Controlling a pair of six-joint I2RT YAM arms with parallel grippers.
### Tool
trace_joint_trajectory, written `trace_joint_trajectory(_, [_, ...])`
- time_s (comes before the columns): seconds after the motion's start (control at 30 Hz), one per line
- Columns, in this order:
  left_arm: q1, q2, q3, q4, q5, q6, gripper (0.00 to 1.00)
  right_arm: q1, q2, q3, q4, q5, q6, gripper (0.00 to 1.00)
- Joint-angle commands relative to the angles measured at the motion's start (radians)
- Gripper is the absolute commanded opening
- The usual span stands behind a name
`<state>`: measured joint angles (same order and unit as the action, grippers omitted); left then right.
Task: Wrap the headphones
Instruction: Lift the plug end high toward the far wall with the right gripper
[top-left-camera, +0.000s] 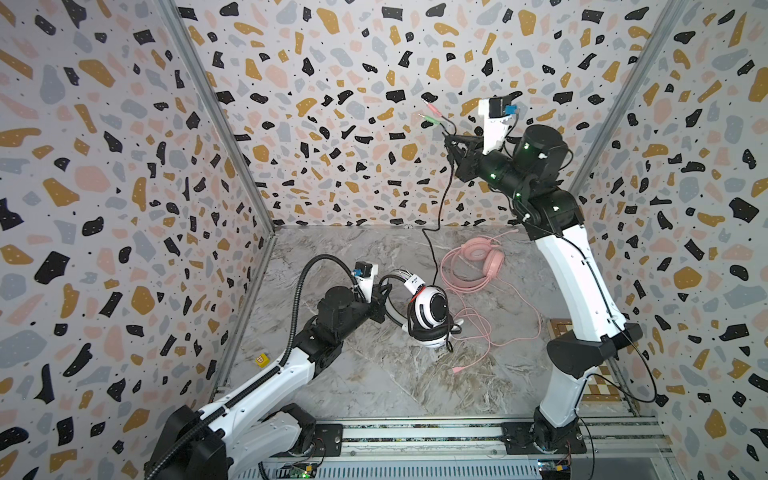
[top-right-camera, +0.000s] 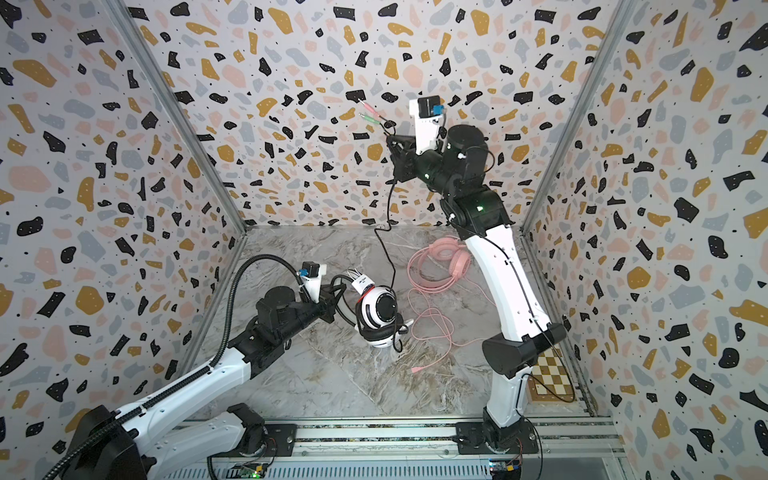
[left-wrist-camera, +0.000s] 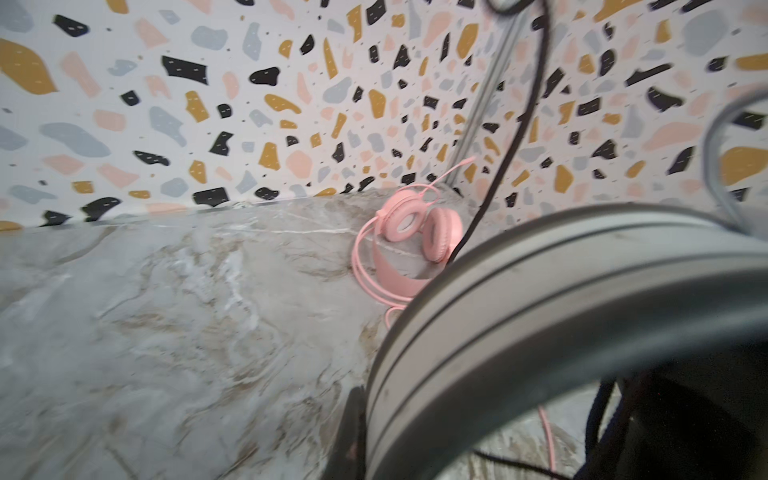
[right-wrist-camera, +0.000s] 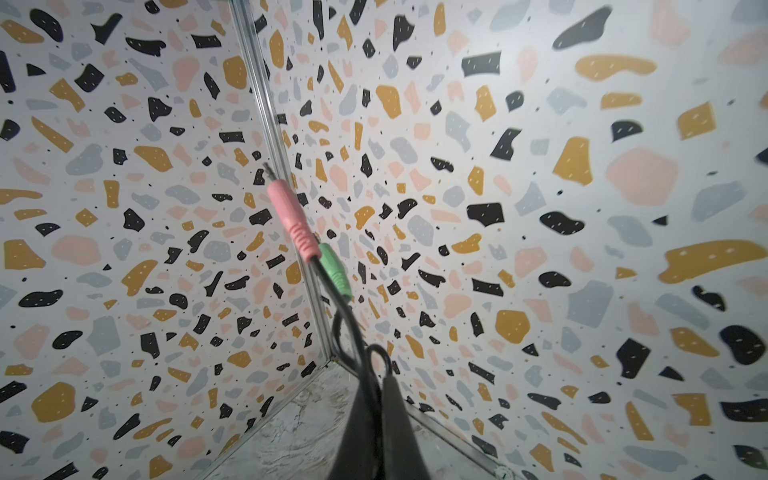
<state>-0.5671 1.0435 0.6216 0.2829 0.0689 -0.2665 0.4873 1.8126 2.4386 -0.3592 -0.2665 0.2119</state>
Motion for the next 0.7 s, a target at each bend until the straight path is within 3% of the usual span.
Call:
trace_joint_trajectory(0.0, [-0.004,-0.033,0.040,-0.007,-0.219,0.035,0.00,0.000,-0.061,-0.003,0.020,0.074,-0.043,0.00])
trace_joint_trajectory(0.23, [-0.002,-0.085,-0.030,-0.099,-0.546,0.006,0.00,0.005,-0.140,0.008,0.111,0.176,-0.096,0.00])
trace_joint_trajectory(0.37, [0.002,-0.104,-0.053,-0.109,-0.671,-0.018,0.00,0.006,-0.158,0.024,0.149,0.202,-0.115,0.00])
trace_joint_trajectory(0.67, [0.009,0.071,0.012,-0.167,-0.889,-0.007,0.00,0.006,-0.159,0.061,0.330,0.295,-0.211,0.00])
